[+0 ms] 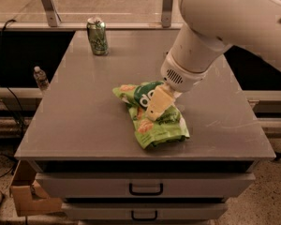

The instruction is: Move green rice chip bag near green can

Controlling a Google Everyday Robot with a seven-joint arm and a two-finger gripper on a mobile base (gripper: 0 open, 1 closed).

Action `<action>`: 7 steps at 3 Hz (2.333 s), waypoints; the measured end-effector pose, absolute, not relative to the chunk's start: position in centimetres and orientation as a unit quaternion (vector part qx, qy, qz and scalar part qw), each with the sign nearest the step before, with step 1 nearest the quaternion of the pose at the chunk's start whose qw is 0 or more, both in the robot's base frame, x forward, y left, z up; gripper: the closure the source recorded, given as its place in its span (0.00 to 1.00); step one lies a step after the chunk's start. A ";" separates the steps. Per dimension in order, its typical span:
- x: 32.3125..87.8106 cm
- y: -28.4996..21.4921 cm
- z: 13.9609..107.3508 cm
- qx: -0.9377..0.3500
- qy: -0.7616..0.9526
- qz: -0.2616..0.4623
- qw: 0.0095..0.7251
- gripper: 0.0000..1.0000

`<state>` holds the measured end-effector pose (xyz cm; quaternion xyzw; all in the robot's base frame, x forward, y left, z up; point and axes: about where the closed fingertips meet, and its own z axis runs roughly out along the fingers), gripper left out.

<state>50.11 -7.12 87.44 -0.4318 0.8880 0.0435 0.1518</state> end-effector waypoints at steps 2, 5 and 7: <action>50.3 -6.8 86.9 -0.428 0.891 0.039 0.146 0.87; 53.0 -7.9 94.7 -0.502 0.829 -0.005 0.246 1.00; 53.1 -7.8 95.4 -0.517 0.818 -0.011 0.252 1.00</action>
Offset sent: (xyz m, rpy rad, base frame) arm 0.0152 0.0083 0.0171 -0.0301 -0.0981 0.1231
